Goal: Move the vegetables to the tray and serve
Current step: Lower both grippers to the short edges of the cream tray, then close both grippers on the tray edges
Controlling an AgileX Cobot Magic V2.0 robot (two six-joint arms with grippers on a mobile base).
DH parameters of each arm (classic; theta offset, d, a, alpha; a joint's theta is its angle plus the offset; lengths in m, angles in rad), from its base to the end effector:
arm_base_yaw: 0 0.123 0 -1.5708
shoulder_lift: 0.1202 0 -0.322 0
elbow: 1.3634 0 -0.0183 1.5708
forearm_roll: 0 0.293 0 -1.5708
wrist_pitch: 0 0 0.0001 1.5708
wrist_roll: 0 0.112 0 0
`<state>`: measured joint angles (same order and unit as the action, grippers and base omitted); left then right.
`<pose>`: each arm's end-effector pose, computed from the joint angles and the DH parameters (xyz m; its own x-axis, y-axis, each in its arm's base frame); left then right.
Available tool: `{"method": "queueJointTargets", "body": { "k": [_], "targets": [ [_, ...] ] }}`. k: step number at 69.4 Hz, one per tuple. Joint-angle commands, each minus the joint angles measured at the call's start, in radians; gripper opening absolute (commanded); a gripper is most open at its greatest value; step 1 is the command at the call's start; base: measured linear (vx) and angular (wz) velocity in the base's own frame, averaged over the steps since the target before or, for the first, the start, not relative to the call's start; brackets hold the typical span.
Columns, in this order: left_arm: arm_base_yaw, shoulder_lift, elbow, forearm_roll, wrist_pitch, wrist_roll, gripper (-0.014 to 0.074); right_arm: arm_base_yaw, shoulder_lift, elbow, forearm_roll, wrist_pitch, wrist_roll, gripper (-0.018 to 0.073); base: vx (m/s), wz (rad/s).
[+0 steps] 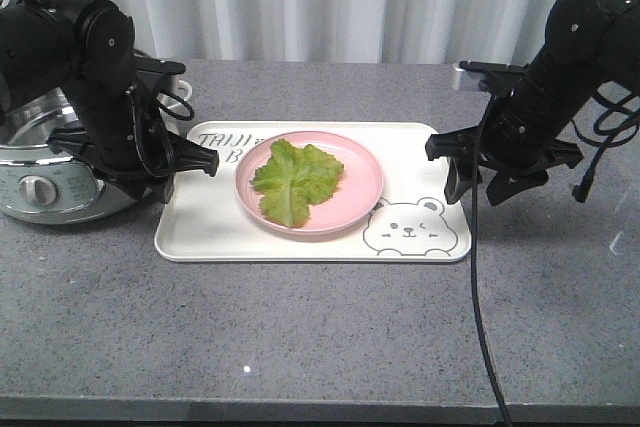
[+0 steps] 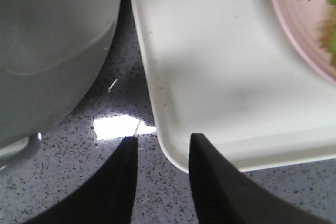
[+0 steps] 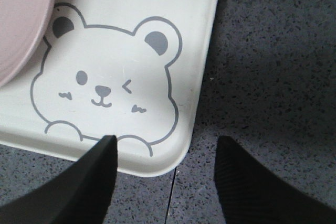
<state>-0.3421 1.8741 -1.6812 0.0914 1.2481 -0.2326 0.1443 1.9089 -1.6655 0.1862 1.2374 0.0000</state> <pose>0.4269 -0.1417 0.2949 -0.9647 0.1298 -0.2291 0.1241 0.9915 0.0390 0.4471 0.0848 0.2758 -0.9820 -0.0815 -0.1707 -0.1128 0.9766 0.1829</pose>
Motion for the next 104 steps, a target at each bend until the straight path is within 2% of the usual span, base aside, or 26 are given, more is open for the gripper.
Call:
{"method": "queueJointTargets", "body": {
  "k": [1, 81, 104],
  "targets": [
    [0.001, -0.034, -0.023, 0.018, 0.009, 0.0, 0.0245, -0.006, -0.034, -0.023, 0.003, -0.019, 0.011, 0.0412, 0.0, 0.0],
    [0.001, 0.045, -0.023, 0.01, 0.012, -0.003, 0.0244, -0.006, 0.05, -0.023, -0.001, -0.025, 0.006, 0.0412, 0.0, 0.0],
    [0.001, 0.042, -0.023, -0.041, 0.012, -0.003, 0.0245, -0.006, 0.05, -0.023, -0.001, -0.025, 0.006, 0.0412, 0.0, 0.0]
  ]
}}
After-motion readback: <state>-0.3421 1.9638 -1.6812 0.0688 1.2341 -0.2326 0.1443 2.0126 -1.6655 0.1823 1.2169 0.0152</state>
